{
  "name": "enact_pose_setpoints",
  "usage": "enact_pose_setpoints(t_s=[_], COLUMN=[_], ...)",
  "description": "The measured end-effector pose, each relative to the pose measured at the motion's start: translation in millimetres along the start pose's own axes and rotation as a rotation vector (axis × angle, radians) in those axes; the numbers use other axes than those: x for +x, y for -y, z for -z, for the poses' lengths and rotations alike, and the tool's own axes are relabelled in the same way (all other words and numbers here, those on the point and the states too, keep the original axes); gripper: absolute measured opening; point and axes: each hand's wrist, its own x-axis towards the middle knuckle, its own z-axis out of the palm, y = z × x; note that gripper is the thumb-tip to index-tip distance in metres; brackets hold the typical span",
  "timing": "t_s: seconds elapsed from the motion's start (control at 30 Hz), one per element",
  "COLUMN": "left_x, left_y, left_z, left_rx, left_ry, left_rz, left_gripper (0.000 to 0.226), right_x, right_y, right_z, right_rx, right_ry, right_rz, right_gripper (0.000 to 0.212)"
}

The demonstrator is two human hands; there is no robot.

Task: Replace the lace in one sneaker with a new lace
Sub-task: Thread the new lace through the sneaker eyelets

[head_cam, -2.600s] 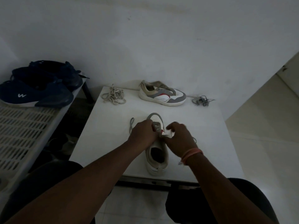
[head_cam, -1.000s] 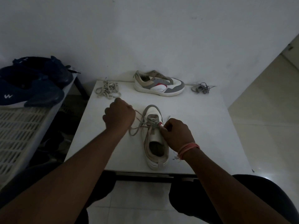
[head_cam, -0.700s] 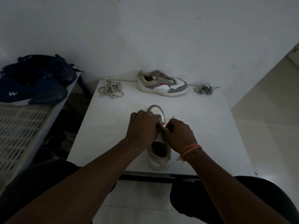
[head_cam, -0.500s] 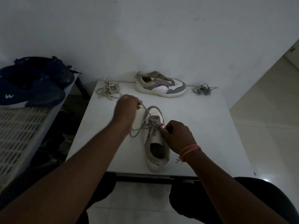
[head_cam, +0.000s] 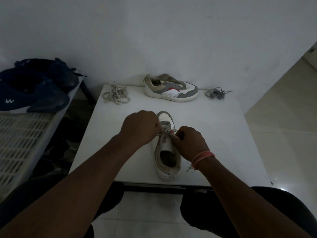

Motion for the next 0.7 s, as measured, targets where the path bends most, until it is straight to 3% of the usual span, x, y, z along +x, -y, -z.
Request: enact_pose_setpoints(t_s=[0.07, 0.23, 0.3, 0.4, 0.47, 0.6, 0.63, 0.7], left_x=[4, 8, 9, 11, 14, 9, 8, 7], left_y=[4, 3, 0, 1, 9, 29, 31, 29], left_z=[8, 22, 20, 19, 21, 29, 28, 20], left_rx=[-0.242, -1.263, -1.423, -1.460, -1.291, -0.605, -0.505, -0.239], left_ry=[0.023, 0.181, 0.180, 0.054, -0.075, -0.317, -0.314, -0.155], left_rz=[0.099, 0.486, 0.585, 0.704, 0.693, 0.489, 0.471, 0.490], left_gripper=[0.033, 0.029, 0.022, 0.024, 0.023, 0.031, 0.030, 0.033], right_x=[1, 0, 0, -1, -1, -1, -2, -5], right_y=[0, 1, 1, 2, 2, 4, 4, 5], right_z=[0, 1, 1, 1, 0, 0, -1, -4], right_rx=[-0.004, -0.012, -0.014, -0.017, -0.004, 0.010, 0.021, 0.019], right_ry=[0.009, 0.028, 0.030, 0.024, 0.025, 0.032, 0.026, -0.003], right_rz=[-0.002, -0.010, -0.010, -0.008, -0.014, -0.018, -0.012, 0.040], right_gripper=[0.022, 0.021, 0.019, 0.016, 0.015, 0.012, 0.010, 0.014])
